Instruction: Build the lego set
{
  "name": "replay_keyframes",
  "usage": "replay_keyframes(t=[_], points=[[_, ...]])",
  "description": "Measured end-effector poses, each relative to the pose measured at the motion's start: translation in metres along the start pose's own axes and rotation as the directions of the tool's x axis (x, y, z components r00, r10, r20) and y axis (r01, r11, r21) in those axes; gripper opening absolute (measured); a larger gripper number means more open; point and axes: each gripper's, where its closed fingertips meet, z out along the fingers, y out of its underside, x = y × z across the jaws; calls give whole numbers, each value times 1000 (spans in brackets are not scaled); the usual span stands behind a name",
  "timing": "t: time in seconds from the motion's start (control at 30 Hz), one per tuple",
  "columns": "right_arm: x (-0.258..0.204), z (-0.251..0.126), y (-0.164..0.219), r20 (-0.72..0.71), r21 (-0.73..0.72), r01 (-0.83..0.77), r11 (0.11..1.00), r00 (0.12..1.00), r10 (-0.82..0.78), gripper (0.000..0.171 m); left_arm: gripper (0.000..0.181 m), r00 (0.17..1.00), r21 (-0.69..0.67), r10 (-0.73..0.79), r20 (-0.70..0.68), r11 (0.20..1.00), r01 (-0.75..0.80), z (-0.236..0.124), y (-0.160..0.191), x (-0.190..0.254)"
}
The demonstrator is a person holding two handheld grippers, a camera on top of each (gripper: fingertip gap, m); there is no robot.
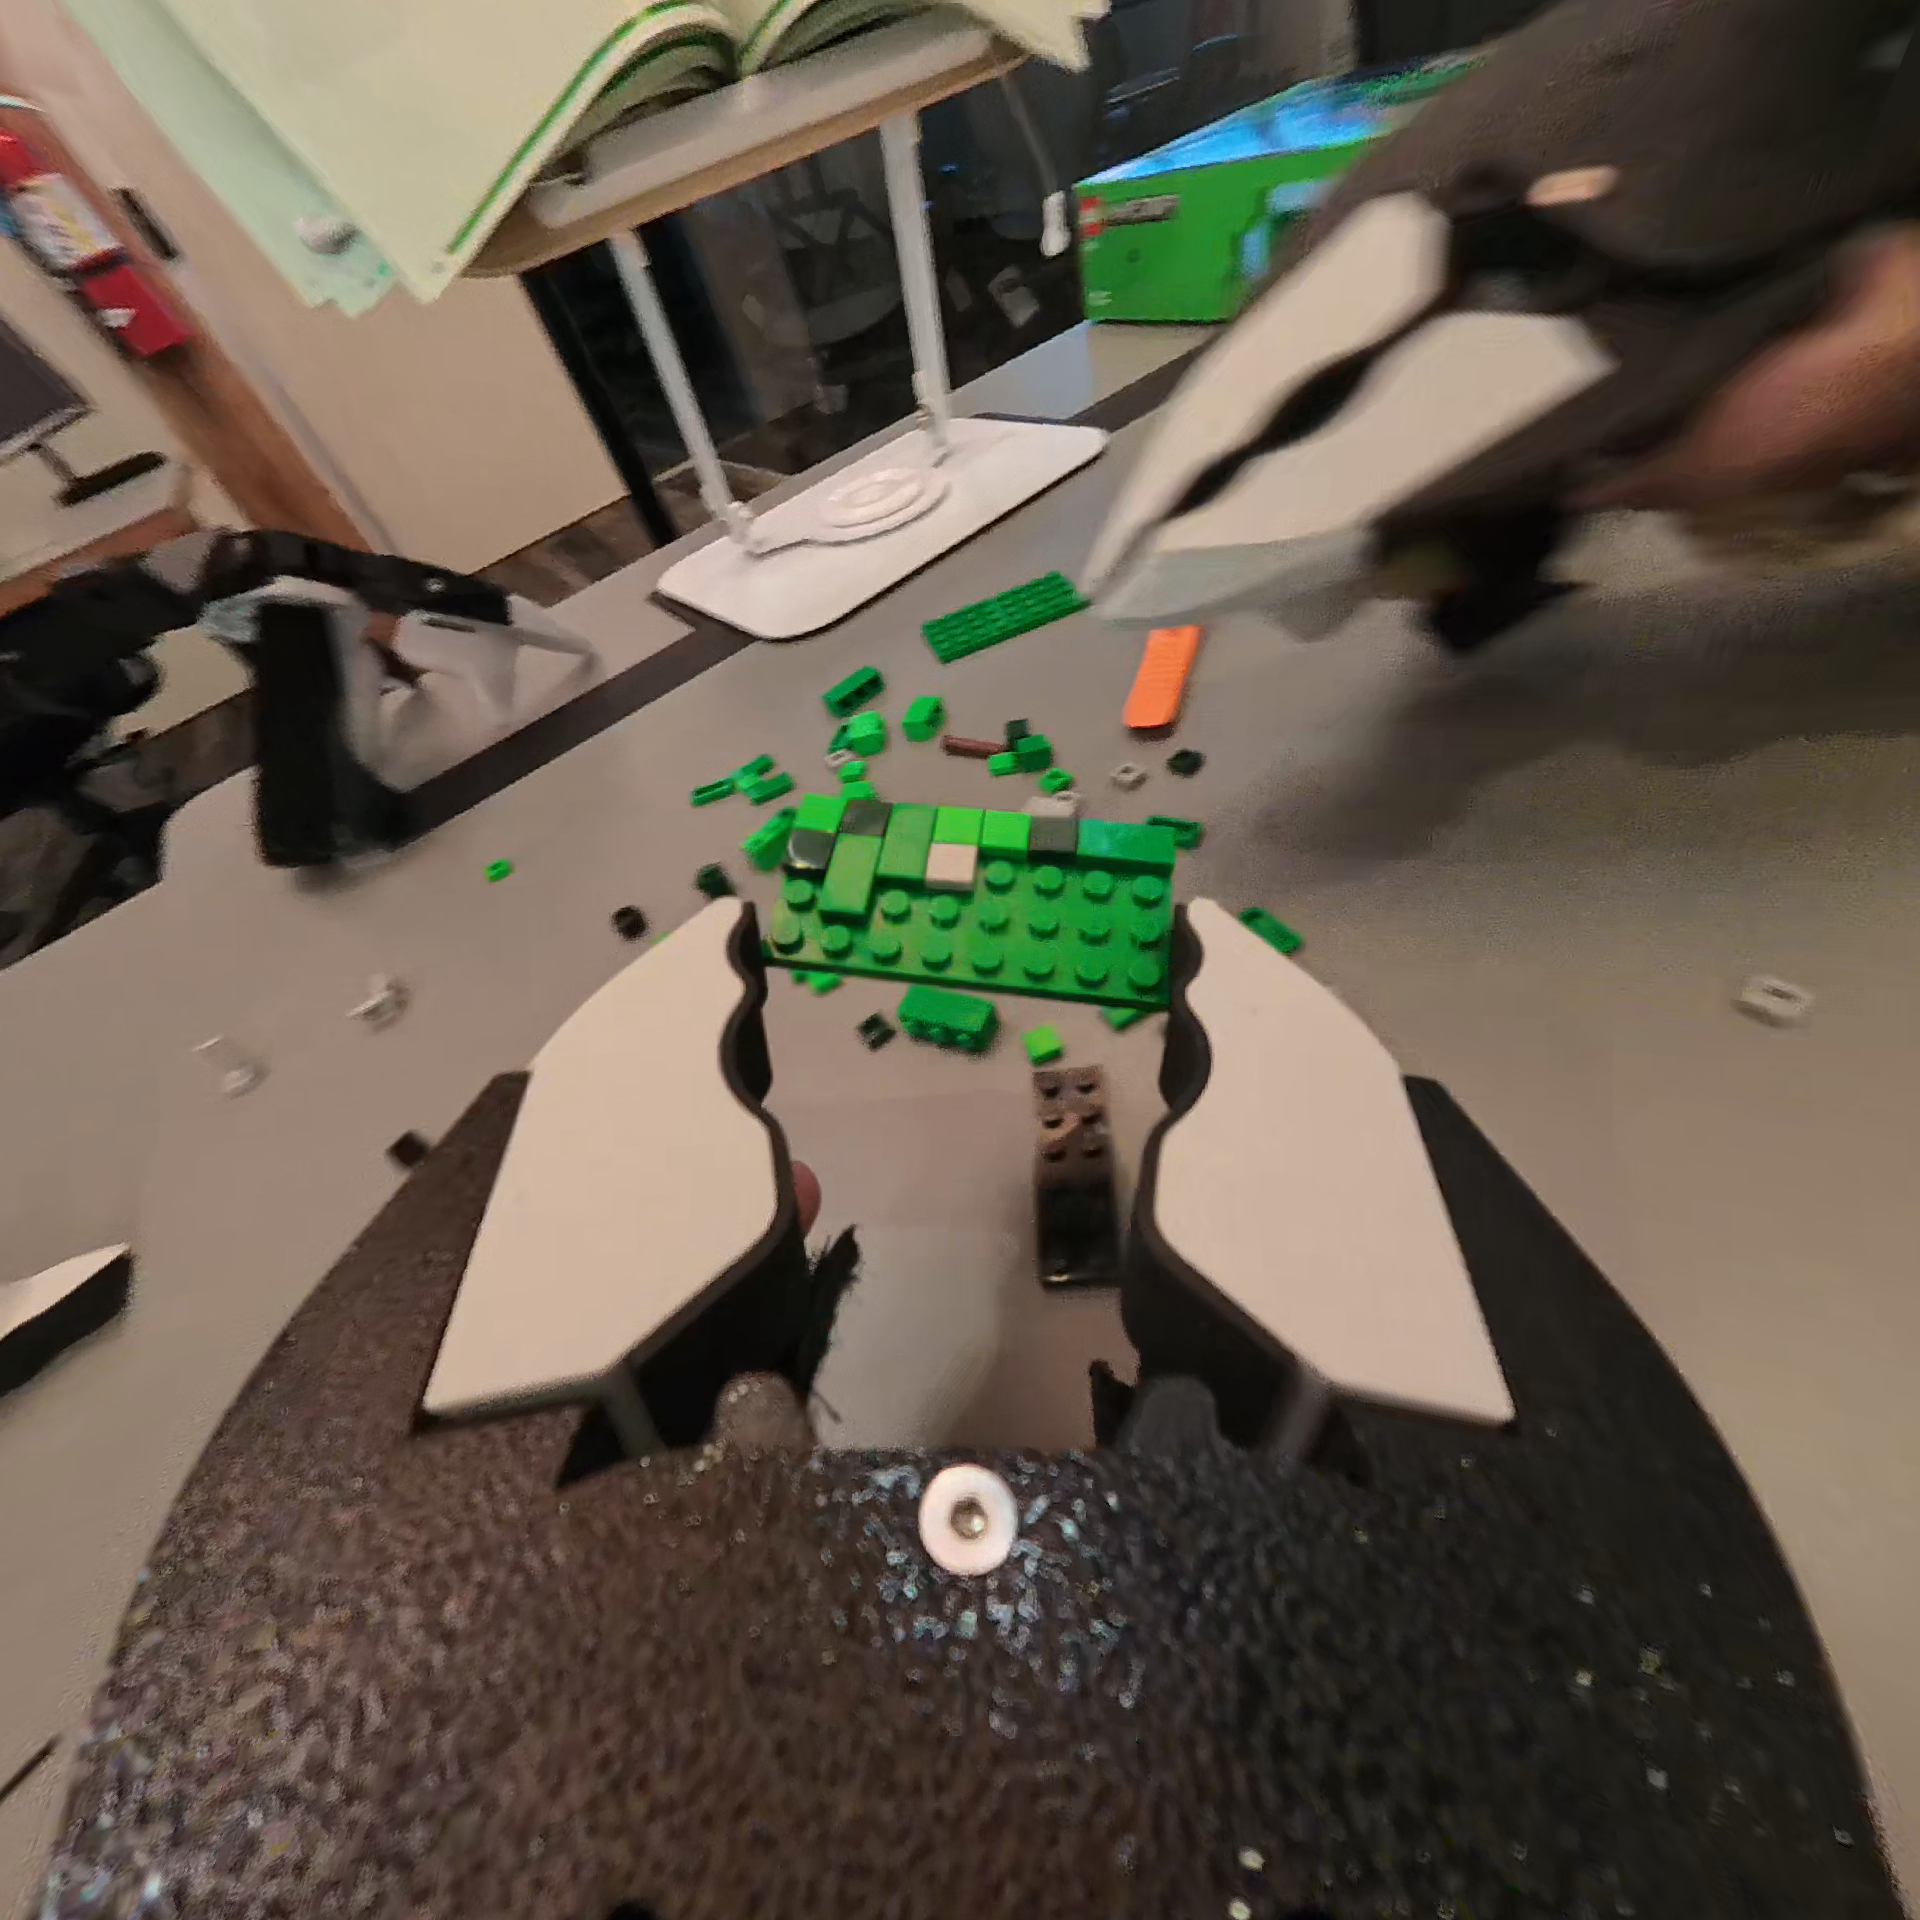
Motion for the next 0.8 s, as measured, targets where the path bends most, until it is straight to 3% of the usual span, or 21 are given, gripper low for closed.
replay_keyframes(t=[0.1, 0.2, 0.33, 0.63, 0.8], points=[[26, 35, 6, 113, -160, -50, 986, 991, 68, 9, 74, 999, 7, -15, -45, 1000, 15, 0, -1, 6], [63, 66, 24, 102, -293, -27, 956, 993, 60, 11, 74, 998, 5, -19, -54, 1000, 19, 0, -1, 7], [55, 89, 45, 282, -488, -127, 864, 914, 293, 17, 74, 998, -2, -30, -60, 1000, 30, 1, 0, 6], [67, 116, 52, 243, -599, 0, 800, 953, 182, 21, 74, 997, -4, -55, -62, 998, 55, 1, 0, 4], [65, 119, 51, 268, -625, 1, 781, 939, 213, 8, 74, 997, -8, -44, -68, 999, 43, 1, 0, 6]])
